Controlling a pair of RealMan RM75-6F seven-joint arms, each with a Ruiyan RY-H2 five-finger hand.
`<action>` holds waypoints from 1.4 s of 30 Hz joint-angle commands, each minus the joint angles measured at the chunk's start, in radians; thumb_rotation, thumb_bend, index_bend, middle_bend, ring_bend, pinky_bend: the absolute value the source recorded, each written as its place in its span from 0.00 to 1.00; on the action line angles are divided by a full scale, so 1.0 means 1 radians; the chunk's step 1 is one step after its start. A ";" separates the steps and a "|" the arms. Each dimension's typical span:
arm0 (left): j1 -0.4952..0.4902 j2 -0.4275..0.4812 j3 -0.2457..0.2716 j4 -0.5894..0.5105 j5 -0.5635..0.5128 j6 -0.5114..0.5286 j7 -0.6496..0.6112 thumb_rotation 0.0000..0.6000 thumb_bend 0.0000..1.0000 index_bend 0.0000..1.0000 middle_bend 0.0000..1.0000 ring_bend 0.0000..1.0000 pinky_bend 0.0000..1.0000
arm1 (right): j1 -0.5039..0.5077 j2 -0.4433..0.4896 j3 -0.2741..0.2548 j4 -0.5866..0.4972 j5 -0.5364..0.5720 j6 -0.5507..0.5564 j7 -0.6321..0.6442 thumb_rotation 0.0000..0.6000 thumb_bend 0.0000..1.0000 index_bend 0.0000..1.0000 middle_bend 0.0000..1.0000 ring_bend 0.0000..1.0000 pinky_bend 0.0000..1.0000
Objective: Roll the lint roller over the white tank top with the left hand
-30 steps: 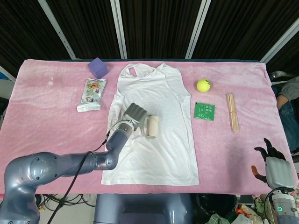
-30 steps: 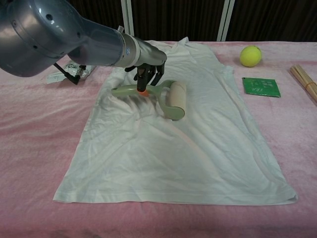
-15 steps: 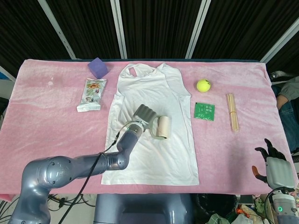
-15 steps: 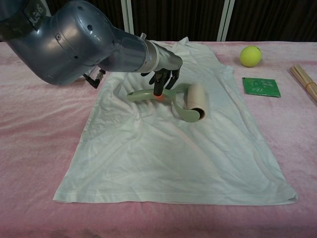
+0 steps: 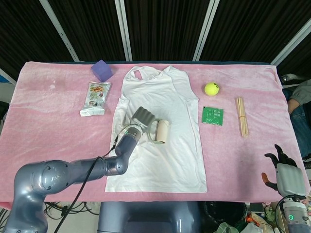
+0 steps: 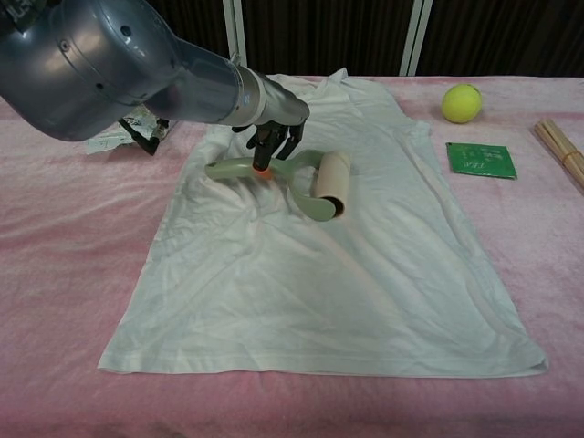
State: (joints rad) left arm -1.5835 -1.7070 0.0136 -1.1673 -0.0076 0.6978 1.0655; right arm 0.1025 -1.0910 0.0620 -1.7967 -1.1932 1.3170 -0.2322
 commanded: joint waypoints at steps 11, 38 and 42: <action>0.038 0.161 0.132 -0.185 -0.059 0.015 0.051 1.00 0.59 0.75 0.72 0.55 0.72 | 0.000 0.000 0.001 -0.005 0.007 0.001 -0.002 1.00 0.28 0.30 0.03 0.16 0.20; 0.171 0.290 0.215 -0.269 0.198 0.063 -0.088 1.00 0.59 0.75 0.73 0.55 0.72 | 0.001 -0.002 0.003 -0.010 0.024 0.003 -0.012 1.00 0.28 0.30 0.03 0.16 0.20; 0.200 0.312 0.189 -0.296 0.246 0.089 -0.145 1.00 0.59 0.75 0.73 0.55 0.72 | 0.002 -0.002 0.003 -0.008 0.024 0.002 -0.013 1.00 0.28 0.30 0.03 0.16 0.20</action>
State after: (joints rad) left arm -1.3994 -1.4093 0.2177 -1.4473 0.2190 0.7728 0.9475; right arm 0.1040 -1.0932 0.0648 -1.8046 -1.1689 1.3190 -0.2452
